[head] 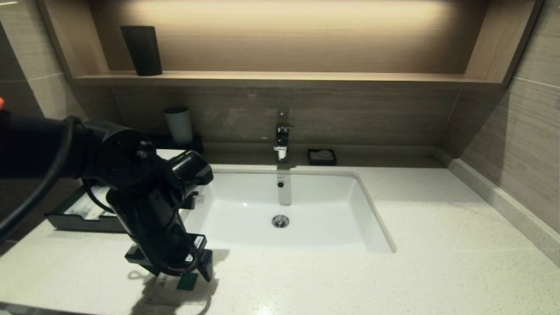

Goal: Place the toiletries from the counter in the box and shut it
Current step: Pick up the bathroom toiletry

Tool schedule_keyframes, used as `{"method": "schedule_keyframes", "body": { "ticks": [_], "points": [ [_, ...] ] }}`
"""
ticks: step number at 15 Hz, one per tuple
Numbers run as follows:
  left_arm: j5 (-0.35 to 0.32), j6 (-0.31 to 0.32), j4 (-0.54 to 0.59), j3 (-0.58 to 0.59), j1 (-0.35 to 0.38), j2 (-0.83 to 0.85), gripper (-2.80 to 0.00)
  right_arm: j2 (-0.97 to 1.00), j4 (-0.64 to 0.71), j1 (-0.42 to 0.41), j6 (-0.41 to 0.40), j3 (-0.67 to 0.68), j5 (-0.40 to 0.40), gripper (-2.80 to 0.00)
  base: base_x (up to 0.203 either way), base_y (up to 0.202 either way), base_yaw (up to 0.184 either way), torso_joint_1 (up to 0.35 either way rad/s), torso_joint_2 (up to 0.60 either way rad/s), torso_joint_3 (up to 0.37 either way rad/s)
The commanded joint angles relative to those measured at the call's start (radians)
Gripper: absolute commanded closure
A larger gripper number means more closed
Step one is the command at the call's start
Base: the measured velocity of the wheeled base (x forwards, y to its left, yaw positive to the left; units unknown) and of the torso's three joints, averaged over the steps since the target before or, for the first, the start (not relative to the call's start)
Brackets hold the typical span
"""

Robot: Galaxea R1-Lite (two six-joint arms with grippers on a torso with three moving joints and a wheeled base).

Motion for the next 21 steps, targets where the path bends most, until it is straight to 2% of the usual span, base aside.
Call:
{"method": "schedule_keyframes", "body": {
  "ticks": [1,13,14,21],
  "points": [
    [-0.001,-0.002,0.005,0.000,0.000,0.001,-2.80,0.000,0.000,0.000,0.000,0.000,0.000,0.00,0.000,0.000,0.000,0.000,0.00,0.000],
    [-0.001,-0.013,0.004,0.000,0.000,0.009,-2.80,0.000,0.000,0.000,0.000,0.000,0.000,0.00,0.000,0.000,0.000,0.000,0.00,0.000],
    [0.000,-0.013,0.005,0.000,0.000,0.010,0.00,0.000,0.000,0.000,0.000,0.000,0.000,0.00,0.000,0.000,0.000,0.000,0.00,0.000],
    [0.002,-0.011,0.005,0.000,0.000,0.010,0.00,0.000,0.000,0.000,0.000,0.000,0.000,0.00,0.000,0.000,0.000,0.000,0.00,0.000]
  ]
}}
